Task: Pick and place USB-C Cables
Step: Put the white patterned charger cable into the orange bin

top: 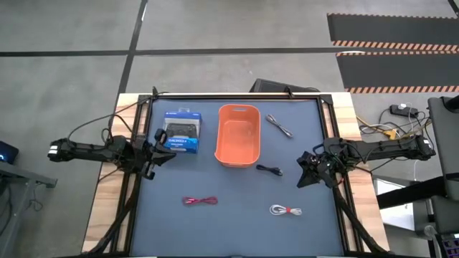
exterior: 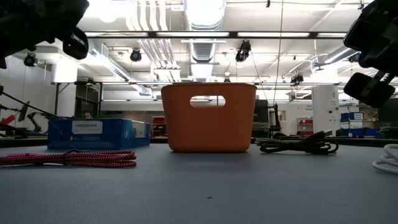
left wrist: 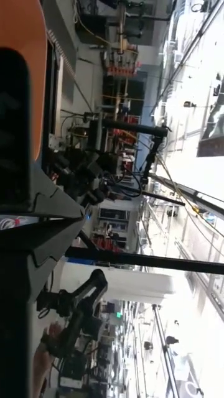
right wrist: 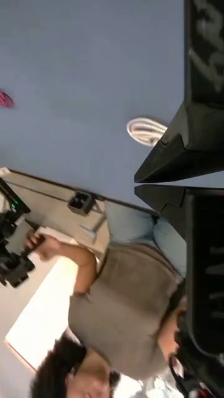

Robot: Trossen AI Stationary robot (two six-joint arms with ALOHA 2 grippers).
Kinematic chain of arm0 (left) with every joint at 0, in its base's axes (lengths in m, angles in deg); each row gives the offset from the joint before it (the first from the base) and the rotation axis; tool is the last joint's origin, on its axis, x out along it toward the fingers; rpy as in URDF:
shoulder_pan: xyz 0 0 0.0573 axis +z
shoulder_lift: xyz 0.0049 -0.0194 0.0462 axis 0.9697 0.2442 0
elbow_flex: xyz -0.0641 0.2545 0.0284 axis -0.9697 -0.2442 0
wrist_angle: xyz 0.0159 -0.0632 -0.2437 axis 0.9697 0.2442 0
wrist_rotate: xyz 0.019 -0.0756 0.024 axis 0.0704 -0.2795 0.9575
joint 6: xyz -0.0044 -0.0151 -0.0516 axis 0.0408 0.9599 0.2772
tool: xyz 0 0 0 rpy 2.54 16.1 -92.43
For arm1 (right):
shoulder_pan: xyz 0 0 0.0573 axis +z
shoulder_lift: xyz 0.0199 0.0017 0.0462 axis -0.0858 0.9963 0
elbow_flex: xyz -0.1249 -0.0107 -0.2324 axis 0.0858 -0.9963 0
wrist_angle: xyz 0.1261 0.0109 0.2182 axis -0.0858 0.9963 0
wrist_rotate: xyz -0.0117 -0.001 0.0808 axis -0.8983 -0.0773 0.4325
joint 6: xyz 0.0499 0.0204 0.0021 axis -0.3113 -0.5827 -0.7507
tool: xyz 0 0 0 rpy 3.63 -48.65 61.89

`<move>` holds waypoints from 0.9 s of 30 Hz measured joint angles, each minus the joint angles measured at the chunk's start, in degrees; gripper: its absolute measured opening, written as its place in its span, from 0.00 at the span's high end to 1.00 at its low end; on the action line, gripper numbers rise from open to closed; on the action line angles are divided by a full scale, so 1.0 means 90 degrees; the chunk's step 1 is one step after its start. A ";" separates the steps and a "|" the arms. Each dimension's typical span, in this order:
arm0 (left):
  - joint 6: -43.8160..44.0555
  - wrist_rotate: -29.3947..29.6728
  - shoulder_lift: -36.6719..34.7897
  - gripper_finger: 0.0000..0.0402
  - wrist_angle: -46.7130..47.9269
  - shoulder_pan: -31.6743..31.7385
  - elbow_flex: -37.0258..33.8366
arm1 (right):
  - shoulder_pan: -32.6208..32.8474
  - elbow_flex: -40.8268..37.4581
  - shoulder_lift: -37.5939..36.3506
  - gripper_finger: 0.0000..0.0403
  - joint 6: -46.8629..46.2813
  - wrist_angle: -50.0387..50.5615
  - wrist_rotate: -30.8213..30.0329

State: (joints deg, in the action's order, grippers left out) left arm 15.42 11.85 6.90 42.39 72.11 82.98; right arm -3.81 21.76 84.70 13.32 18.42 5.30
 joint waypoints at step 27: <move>0.0014 0.0015 -0.0010 1.00 -0.1907 -0.0005 0.0000 | -0.0001 -0.0005 -0.0047 0.98 -0.0040 -0.3140 -0.2386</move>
State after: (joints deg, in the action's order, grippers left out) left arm 15.54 11.98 6.82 25.23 72.07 82.98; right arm -3.82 21.72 84.29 12.96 -9.84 -16.17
